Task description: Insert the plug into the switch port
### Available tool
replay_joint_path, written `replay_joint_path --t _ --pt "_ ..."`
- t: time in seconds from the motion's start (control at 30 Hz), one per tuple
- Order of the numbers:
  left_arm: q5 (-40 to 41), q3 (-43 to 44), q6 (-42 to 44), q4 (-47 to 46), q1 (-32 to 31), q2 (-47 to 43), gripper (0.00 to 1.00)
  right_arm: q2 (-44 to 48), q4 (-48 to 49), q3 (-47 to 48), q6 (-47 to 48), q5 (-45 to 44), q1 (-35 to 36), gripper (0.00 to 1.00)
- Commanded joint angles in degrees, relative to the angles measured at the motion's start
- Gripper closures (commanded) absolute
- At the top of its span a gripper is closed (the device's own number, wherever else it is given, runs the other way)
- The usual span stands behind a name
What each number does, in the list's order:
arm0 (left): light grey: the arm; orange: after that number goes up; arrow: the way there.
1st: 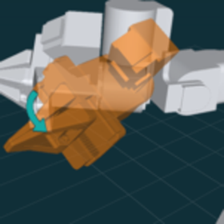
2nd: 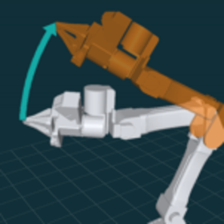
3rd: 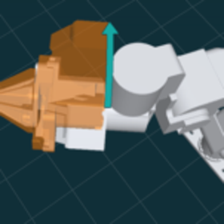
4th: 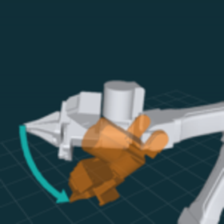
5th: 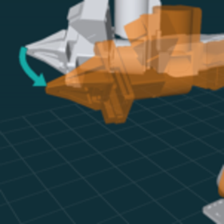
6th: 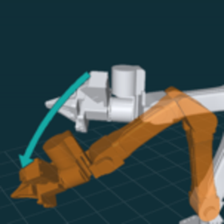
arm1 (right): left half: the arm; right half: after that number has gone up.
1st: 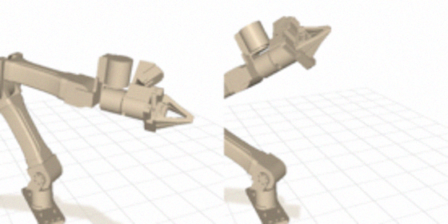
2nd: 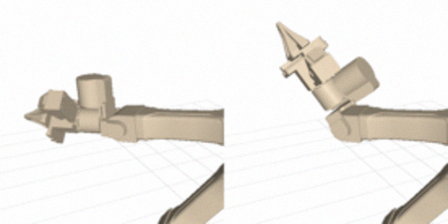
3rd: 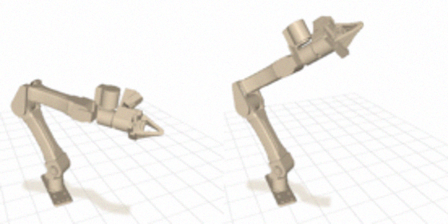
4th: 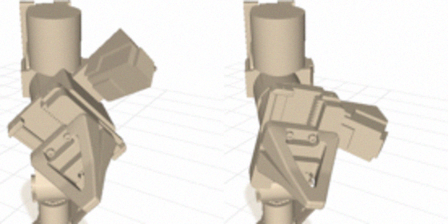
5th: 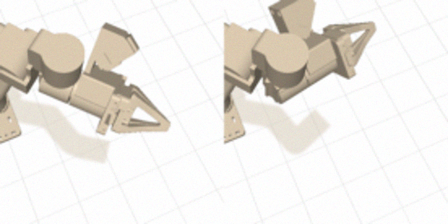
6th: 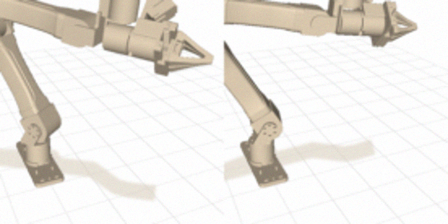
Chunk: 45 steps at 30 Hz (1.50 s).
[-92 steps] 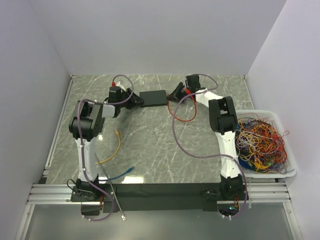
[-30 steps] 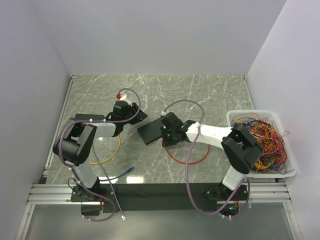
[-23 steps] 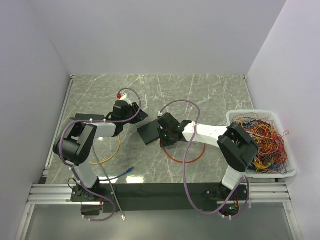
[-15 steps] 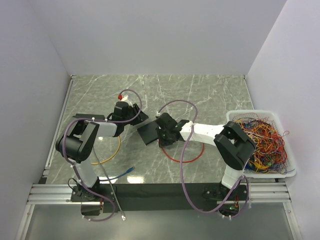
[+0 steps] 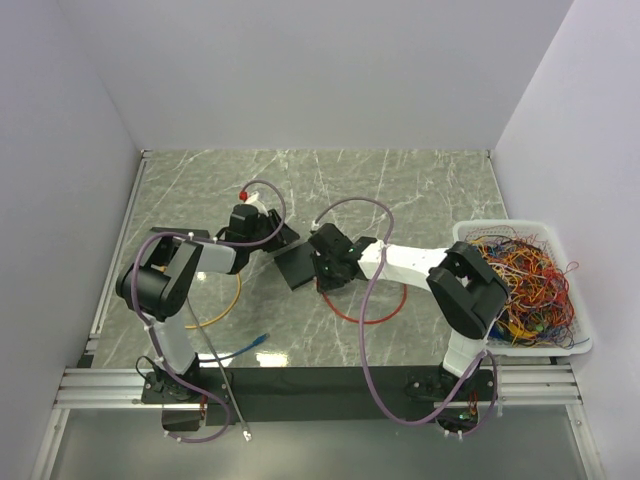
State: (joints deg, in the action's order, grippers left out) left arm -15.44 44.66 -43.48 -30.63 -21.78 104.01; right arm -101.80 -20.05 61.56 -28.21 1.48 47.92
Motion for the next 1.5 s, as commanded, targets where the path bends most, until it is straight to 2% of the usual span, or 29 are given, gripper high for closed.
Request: replay_joint_path --t 0.0,0.33,0.87,1.47 --pt "-2.13 0.69 1.47 -3.64 -0.19 0.5 0.6 -0.24 -0.16 3.39 0.35 -1.39 0.42 1.0" --pt "-4.07 0.51 1.82 -5.23 -0.37 1.29 0.61 -2.44 -0.16 4.97 0.7 -2.79 0.42 1.0" --pt "-9.78 0.25 4.11 -9.71 -0.28 3.66 0.61 -0.25 1.15 5.68 0.52 -2.35 0.07 1.0" --pt "-10.22 0.95 4.81 -9.27 -1.07 5.24 0.62 -0.68 3.79 5.77 -1.67 -2.0 -1.78 1.0"
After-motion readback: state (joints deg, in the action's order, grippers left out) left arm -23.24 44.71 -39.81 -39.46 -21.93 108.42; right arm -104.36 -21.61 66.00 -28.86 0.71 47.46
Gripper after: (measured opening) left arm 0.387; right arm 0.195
